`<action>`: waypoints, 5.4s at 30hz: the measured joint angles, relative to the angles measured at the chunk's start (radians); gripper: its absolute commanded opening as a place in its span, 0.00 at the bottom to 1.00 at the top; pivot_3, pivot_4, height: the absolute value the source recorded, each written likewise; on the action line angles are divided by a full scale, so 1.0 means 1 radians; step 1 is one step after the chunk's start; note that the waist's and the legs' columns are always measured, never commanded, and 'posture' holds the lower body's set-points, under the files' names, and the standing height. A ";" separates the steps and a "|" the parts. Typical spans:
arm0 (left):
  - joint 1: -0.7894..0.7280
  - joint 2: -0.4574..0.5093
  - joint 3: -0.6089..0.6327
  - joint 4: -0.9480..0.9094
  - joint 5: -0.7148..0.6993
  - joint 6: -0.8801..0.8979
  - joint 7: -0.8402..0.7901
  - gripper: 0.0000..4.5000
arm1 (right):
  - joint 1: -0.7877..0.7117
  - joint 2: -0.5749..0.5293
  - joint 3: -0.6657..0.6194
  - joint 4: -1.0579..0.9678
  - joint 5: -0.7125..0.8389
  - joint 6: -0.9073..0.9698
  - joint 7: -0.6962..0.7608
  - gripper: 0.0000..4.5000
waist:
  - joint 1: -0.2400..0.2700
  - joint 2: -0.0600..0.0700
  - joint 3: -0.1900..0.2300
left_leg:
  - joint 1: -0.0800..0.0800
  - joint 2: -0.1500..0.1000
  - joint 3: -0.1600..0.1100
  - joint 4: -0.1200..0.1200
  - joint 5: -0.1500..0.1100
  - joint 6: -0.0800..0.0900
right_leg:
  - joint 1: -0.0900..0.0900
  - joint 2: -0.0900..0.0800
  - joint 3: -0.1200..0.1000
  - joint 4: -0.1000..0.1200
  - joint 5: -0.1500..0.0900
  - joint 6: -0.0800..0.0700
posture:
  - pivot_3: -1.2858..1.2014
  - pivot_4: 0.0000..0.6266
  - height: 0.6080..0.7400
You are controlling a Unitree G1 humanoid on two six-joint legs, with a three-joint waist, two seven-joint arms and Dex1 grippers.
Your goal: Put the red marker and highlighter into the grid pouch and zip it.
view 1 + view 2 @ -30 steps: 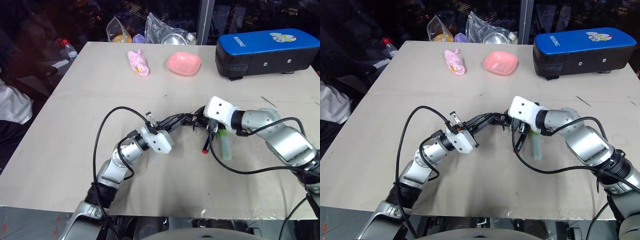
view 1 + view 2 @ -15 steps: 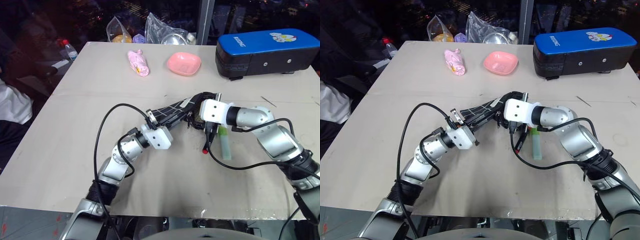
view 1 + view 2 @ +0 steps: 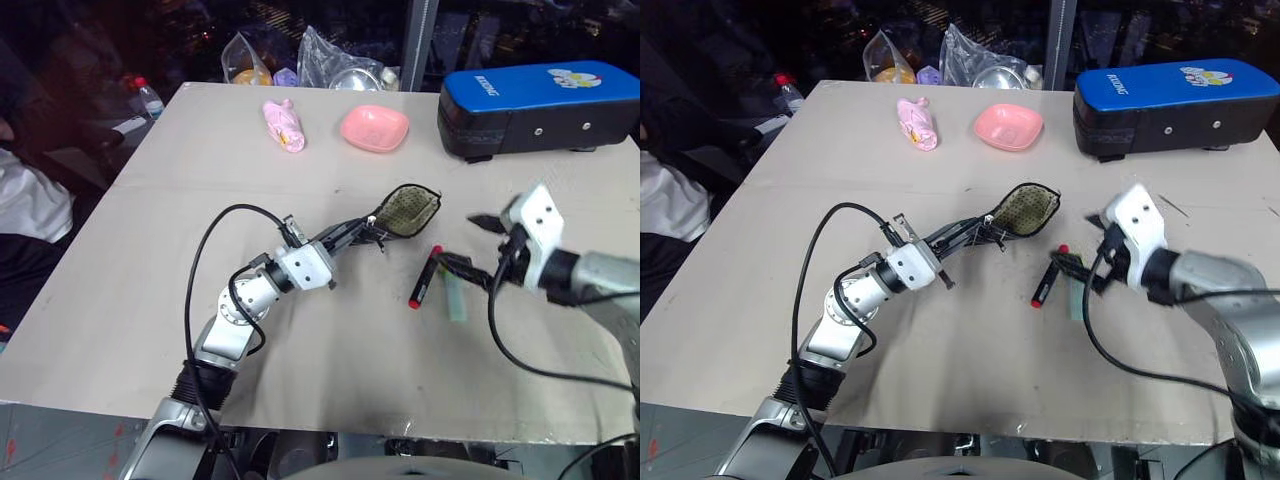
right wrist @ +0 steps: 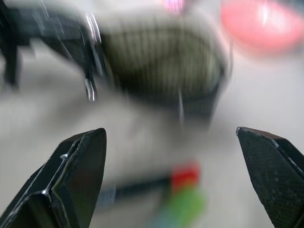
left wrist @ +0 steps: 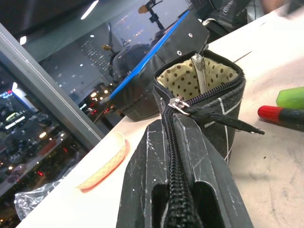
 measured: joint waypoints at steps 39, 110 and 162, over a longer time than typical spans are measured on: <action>-0.012 -0.023 -0.017 0.006 -0.027 0.015 -0.069 0.00 | -0.241 -0.543 0.138 0.148 -0.204 -0.443 0.277 0.17 | -0.020 -0.001 0.001 | 0.001 -0.001 0.000 0.001 0.000 0.000 | 0.000 0.006 0.003 0.000 0.000 0.001 | 0.52 0.24 1.00; -0.095 -0.031 0.173 0.082 -0.121 0.166 -0.013 0.00 | -0.317 0.555 0.512 0.340 -0.320 0.118 -0.379 0.48 | -0.023 -0.003 0.001 | 0.001 0.000 0.001 0.001 0.002 -0.004 | 0.000 0.007 -0.002 0.002 0.000 0.000 | 0.52 0.24 1.00; -0.125 -0.080 0.024 0.081 -0.092 0.081 -0.143 0.00 | -0.763 -0.358 0.441 0.457 -0.564 -0.834 0.567 0.05 | -0.016 0.000 0.006 | 0.002 0.001 0.005 0.001 0.002 -0.003 | -0.002 0.007 0.000 0.002 0.000 0.000 | 0.52 0.24 1.00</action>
